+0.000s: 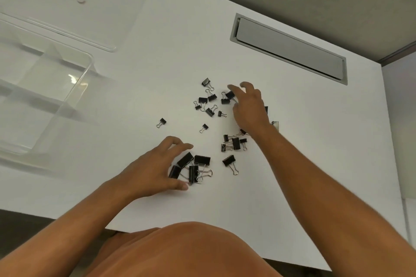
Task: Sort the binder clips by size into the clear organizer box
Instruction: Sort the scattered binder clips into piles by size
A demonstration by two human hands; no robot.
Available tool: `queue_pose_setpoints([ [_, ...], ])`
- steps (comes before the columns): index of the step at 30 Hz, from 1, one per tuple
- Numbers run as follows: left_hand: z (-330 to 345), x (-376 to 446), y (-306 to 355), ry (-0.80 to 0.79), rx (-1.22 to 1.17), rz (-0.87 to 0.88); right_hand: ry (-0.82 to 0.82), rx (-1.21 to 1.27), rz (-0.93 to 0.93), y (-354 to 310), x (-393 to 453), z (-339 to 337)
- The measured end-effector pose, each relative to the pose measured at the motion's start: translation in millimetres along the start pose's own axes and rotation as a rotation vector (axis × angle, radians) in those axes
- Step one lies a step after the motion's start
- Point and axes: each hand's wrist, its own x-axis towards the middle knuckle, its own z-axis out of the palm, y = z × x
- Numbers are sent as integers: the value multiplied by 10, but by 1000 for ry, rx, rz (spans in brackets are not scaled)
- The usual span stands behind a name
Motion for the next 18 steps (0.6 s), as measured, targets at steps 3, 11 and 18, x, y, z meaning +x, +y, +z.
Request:
queue_pose_setpoints([
  [3, -45, 9, 8, -71, 65, 23, -5, -33, -55, 45, 177, 99],
  [11, -9, -52, -18, 14, 41, 65, 245, 156, -124, 30, 44, -19],
  [18, 84, -102, -71, 72, 0, 61, 169, 514, -237, -548, -1117, -142],
])
